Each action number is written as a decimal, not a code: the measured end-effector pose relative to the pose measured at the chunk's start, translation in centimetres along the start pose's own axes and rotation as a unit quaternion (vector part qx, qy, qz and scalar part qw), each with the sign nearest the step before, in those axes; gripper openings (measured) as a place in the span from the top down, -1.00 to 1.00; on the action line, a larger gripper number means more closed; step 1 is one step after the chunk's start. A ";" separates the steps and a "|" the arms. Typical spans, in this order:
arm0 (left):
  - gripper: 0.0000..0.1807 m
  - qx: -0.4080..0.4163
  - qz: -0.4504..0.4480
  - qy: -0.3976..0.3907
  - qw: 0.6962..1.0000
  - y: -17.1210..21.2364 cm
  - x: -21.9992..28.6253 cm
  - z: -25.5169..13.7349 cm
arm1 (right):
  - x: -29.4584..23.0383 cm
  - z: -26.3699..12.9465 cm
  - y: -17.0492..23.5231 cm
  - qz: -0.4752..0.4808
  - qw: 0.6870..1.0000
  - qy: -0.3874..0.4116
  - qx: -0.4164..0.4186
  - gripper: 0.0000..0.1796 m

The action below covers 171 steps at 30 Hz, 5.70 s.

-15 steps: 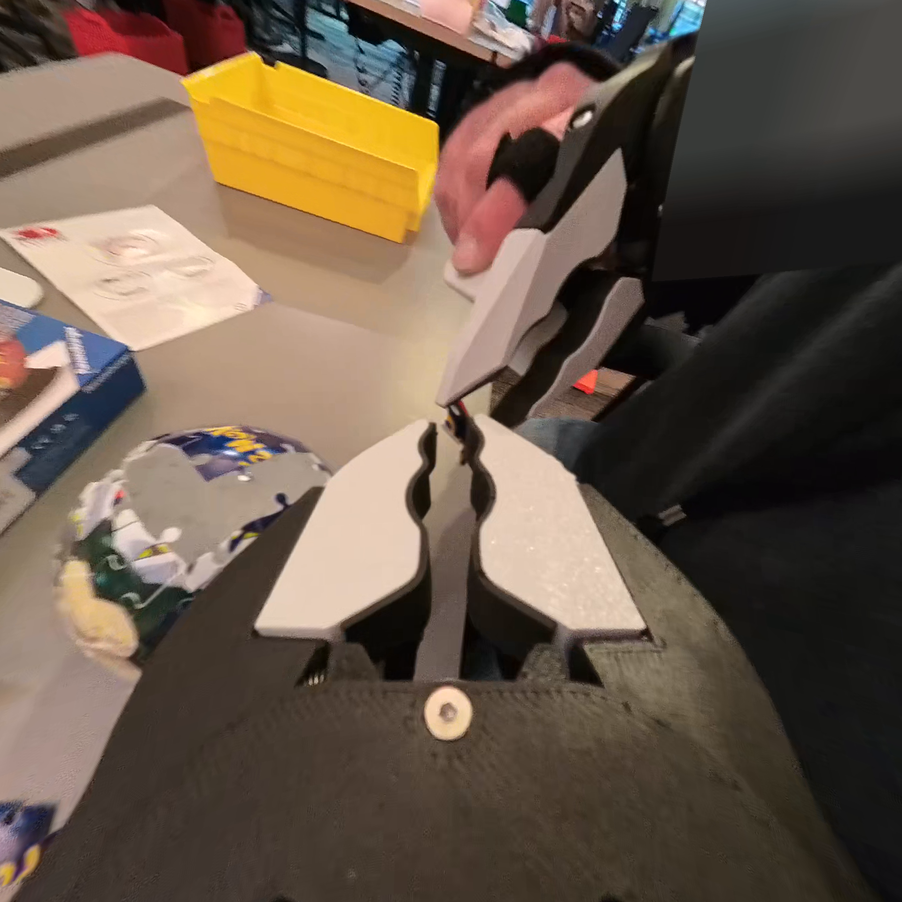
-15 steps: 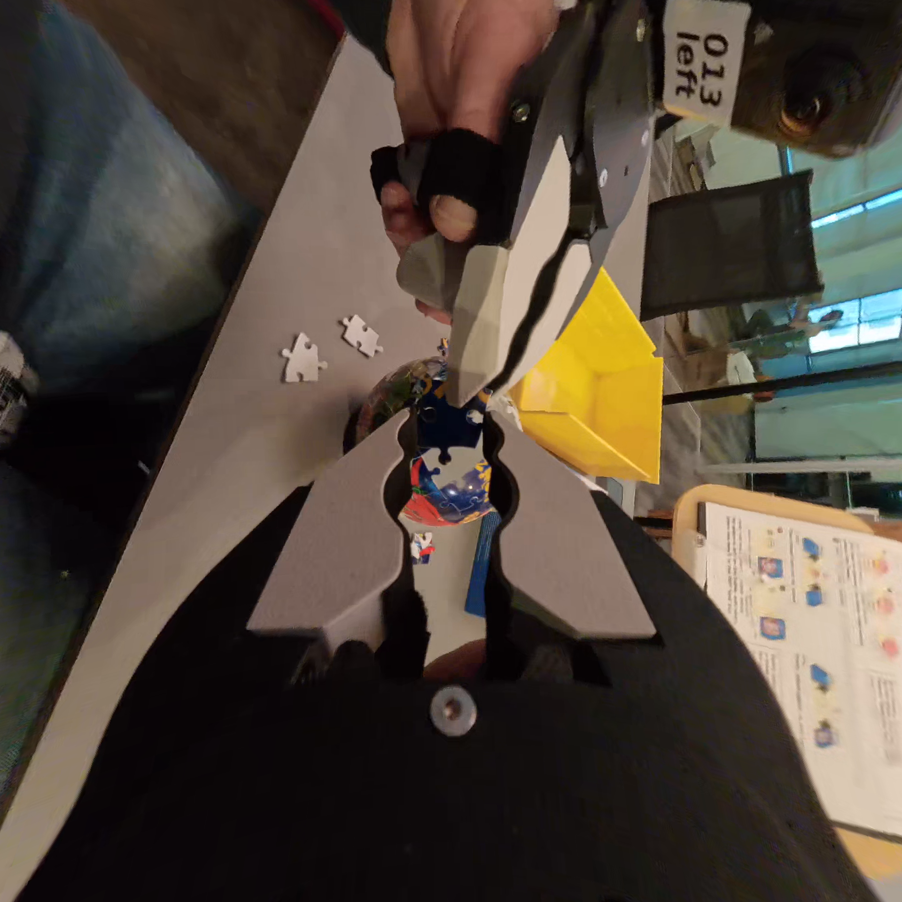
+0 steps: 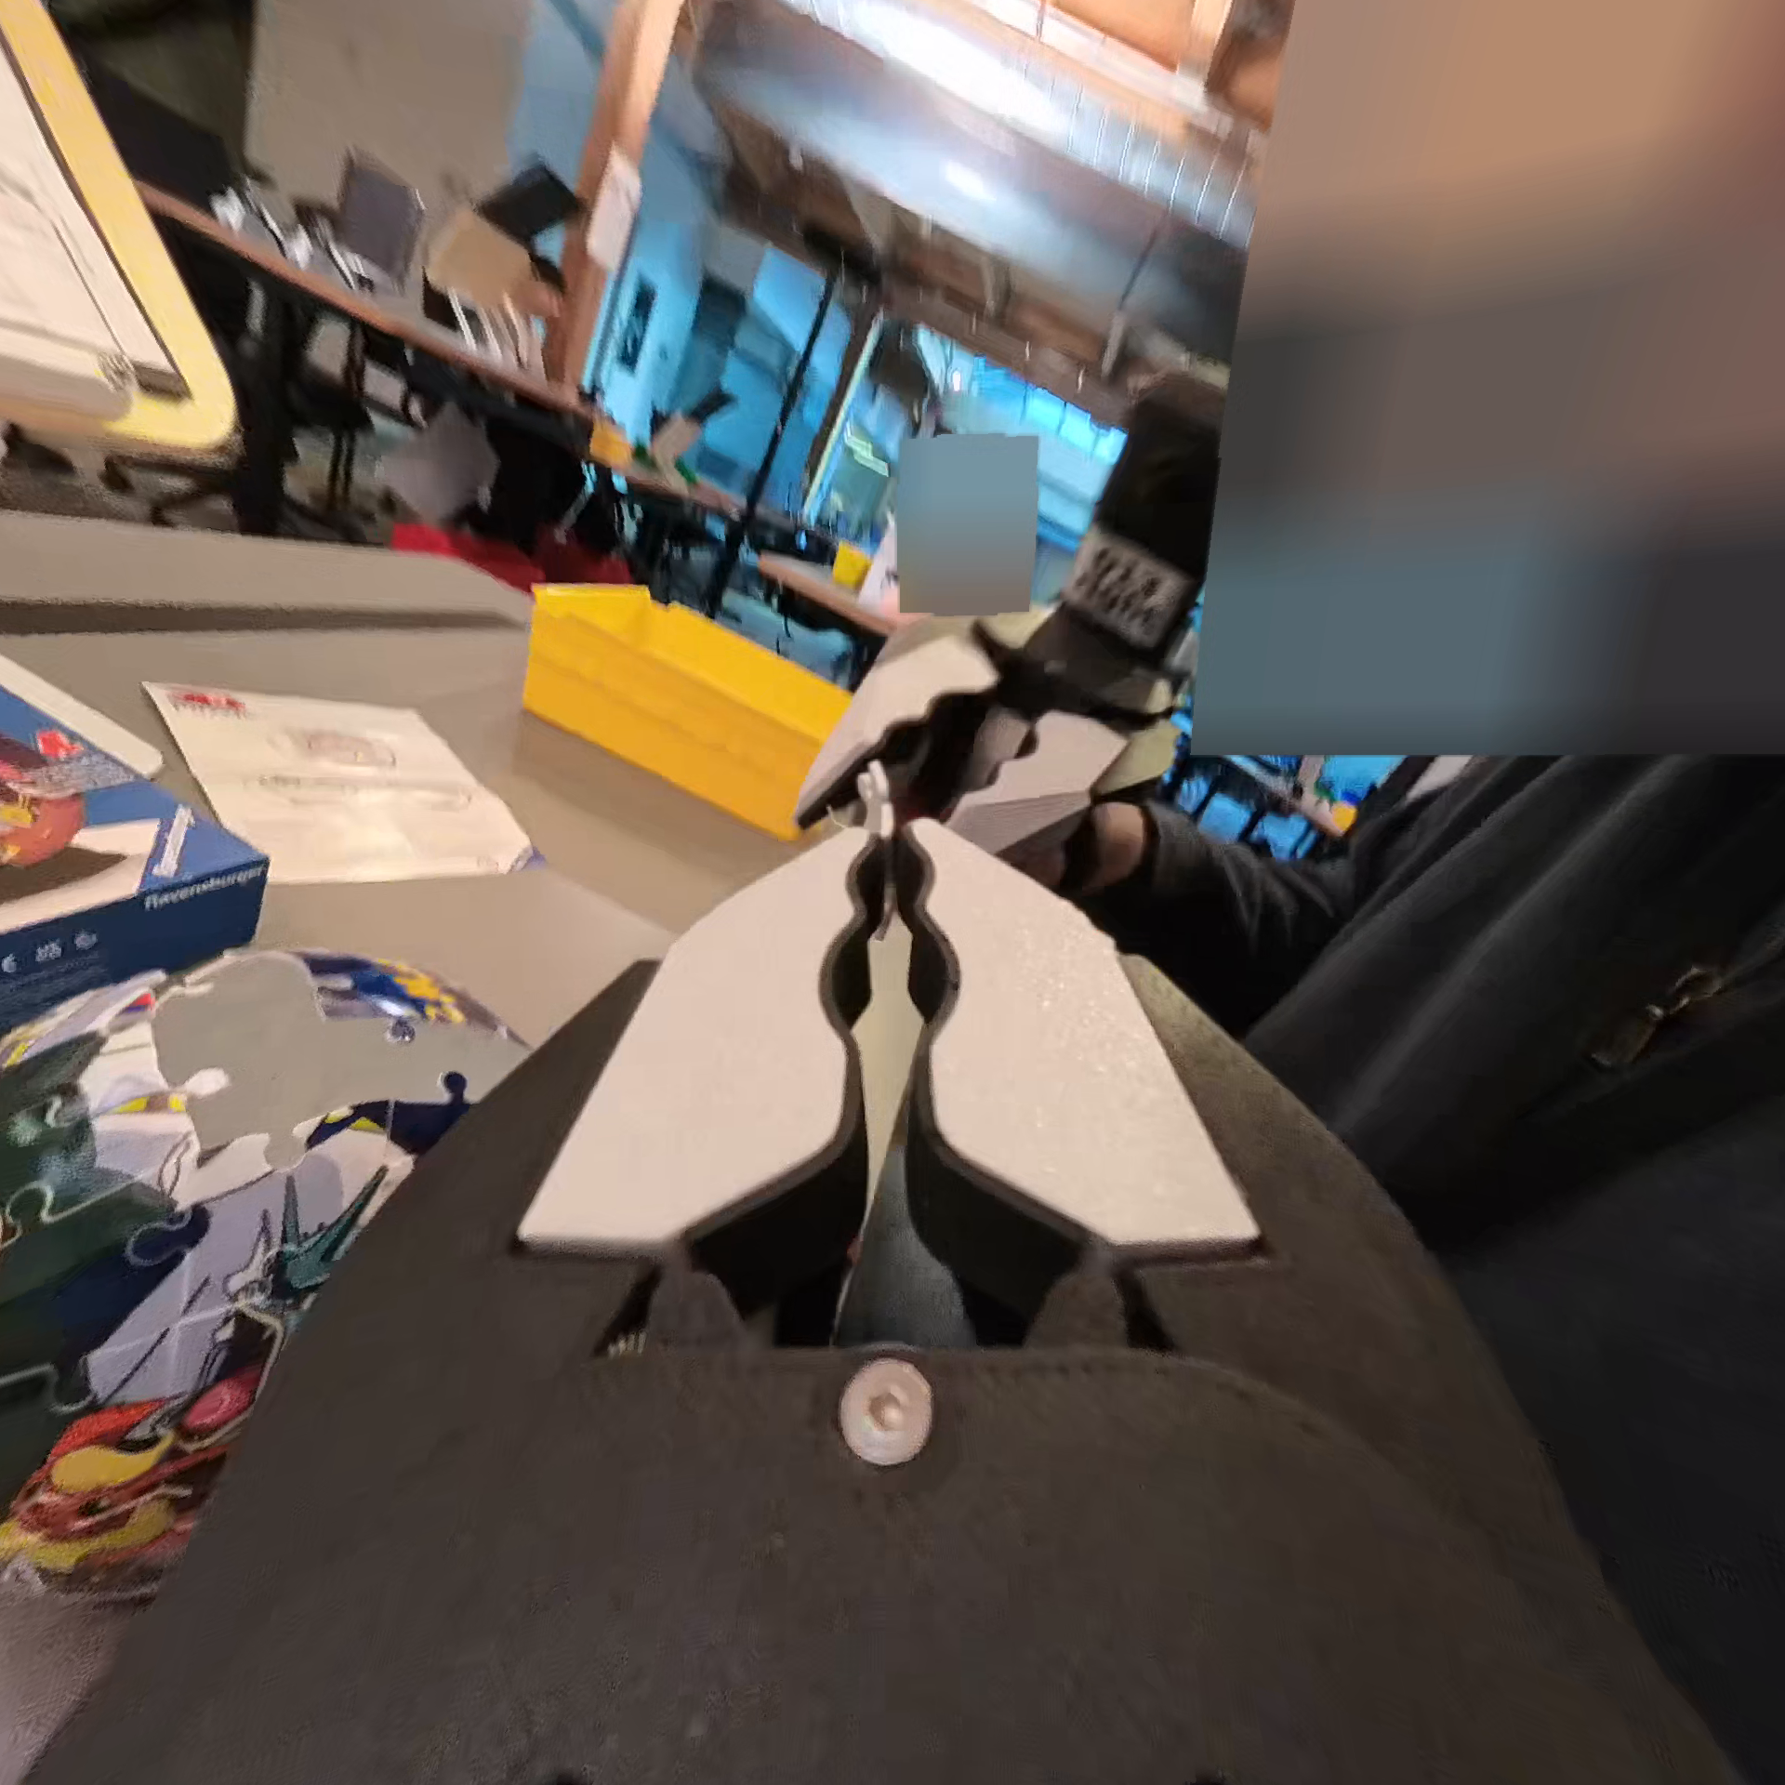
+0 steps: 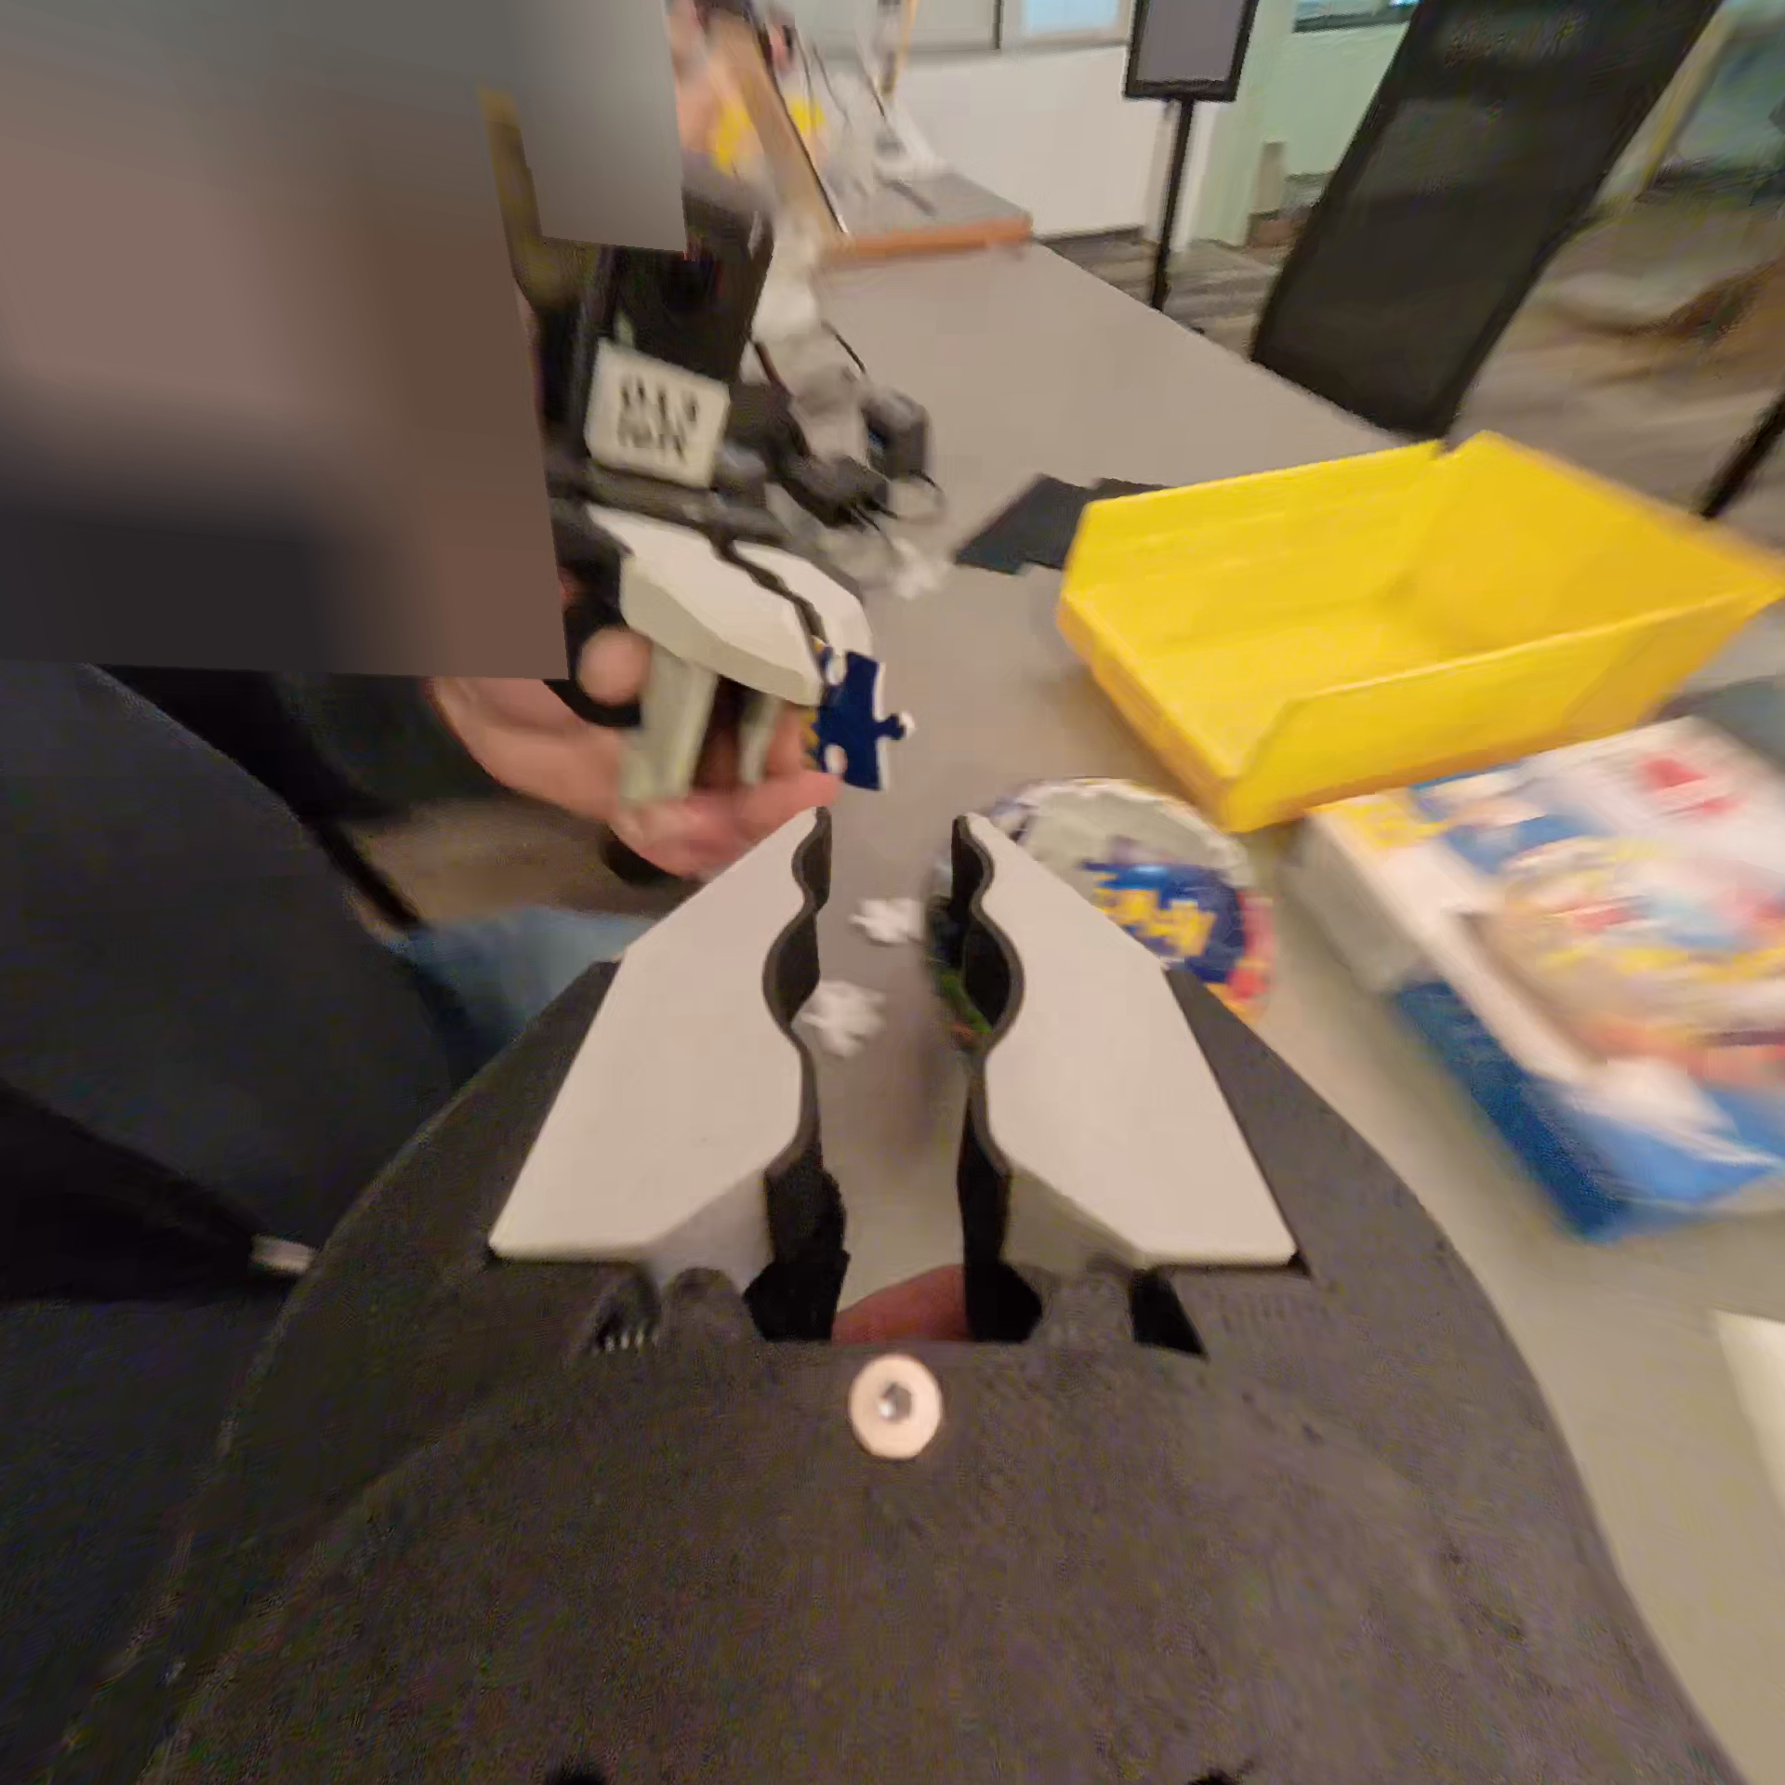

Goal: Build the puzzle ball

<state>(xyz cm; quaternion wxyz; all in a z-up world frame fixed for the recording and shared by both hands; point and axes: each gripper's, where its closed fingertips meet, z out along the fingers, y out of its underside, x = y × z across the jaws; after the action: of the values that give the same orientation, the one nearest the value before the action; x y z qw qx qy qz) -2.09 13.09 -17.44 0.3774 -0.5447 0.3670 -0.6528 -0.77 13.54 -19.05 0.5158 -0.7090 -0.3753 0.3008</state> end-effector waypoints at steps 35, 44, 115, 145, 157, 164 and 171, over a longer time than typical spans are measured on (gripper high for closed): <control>0.88 0.062 0.054 -0.011 0.997 0.0 1.2 -0.1 | -3.5 0.7 -0.3 0.181 0.966 -0.181 0.033 1.00; 0.98 0.122 -0.002 -0.015 0.992 -0.9 1.3 -0.2 | -2.2 0.6 -2.1 0.201 0.962 -0.166 0.084 0.97; 0.40 -0.174 0.320 -0.273 0.890 4.5 -10.8 -2.2 | 5.2 6.1 5.1 0.154 0.955 -0.087 -0.236 0.92; 0.14 -0.167 0.283 -0.345 0.879 2.5 -12.2 -3.1 | 7.7 5.4 5.0 0.062 0.978 -0.058 -0.191 0.70; 0.08 -0.166 0.257 -0.353 0.884 2.4 -13.0 -3.2 | 7.4 6.3 5.5 0.013 0.983 -0.028 -0.179 0.72; 0.08 -0.170 0.260 -0.354 0.882 2.3 -12.9 -3.4 | 8.0 5.8 4.5 0.000 0.986 -0.029 -0.165 0.69; 0.07 -0.169 0.268 -0.358 0.879 1.8 -12.3 -3.5 | 7.6 4.6 3.1 -0.158 0.962 -0.129 -0.180 0.45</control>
<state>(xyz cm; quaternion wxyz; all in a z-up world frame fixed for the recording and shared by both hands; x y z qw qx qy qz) -3.89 23.51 -24.87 0.5457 -0.6774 0.4437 -0.2156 0.22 21.70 -23.61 0.3680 -0.6766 -0.5940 0.2321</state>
